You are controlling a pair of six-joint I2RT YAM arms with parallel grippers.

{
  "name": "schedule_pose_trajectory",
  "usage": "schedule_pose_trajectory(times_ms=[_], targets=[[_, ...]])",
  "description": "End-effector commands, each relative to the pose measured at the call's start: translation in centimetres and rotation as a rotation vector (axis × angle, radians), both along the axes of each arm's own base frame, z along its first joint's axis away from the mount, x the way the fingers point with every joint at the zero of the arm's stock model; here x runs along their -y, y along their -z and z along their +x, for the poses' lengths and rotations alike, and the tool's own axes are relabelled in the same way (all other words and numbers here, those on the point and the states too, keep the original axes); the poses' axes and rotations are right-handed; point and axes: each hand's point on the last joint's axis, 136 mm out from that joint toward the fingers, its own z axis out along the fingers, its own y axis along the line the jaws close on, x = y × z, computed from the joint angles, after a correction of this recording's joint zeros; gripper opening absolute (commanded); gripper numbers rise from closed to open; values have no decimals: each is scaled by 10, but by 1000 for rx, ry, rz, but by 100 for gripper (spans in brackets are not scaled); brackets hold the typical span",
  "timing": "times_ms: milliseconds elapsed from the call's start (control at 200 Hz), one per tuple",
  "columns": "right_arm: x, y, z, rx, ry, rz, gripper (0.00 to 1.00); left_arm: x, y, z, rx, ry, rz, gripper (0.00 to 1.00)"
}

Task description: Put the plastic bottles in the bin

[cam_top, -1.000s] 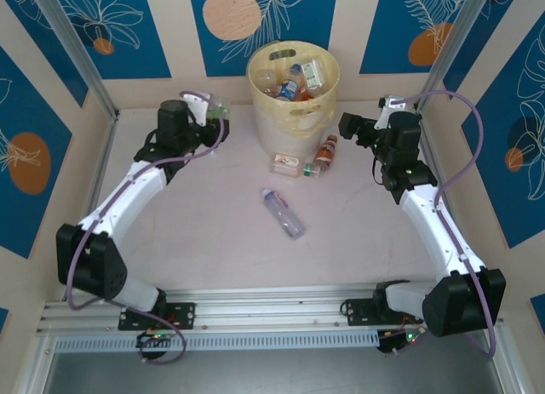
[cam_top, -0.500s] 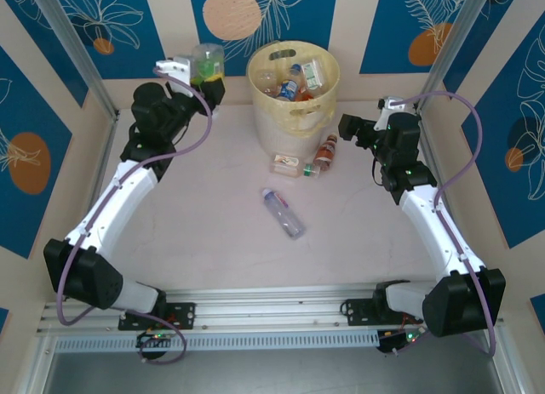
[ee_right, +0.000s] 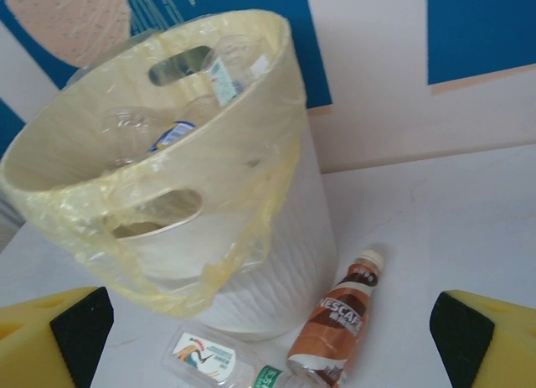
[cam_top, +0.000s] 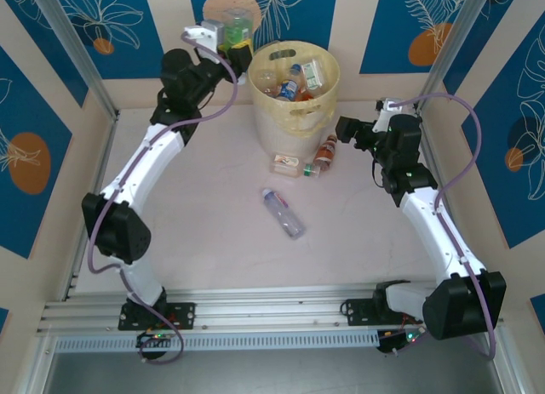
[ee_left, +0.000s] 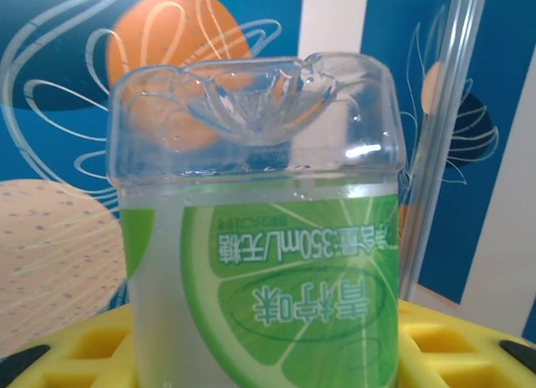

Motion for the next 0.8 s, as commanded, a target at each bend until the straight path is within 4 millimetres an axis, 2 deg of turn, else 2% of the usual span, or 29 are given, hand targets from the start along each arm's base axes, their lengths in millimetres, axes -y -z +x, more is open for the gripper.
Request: schedule_pose_trajectory(times_ms=[0,145,405,590,795], targets=[[-13,-14,-8,53,-90,11,99,21,-12,-8,51,55,51,41],[-16,-13,-9,47,-109,6,99,33,2,7,52,50,45,39],[-17,-7,-12,34,-114,-16,99,67,32,28,56,82,181,42],[-16,-5,-12,24,-113,-22,99,75,55,47,36,67,255,45],[-14,-3,-12,18,-103,-30,99,88,69,59,38,82,277,49]])
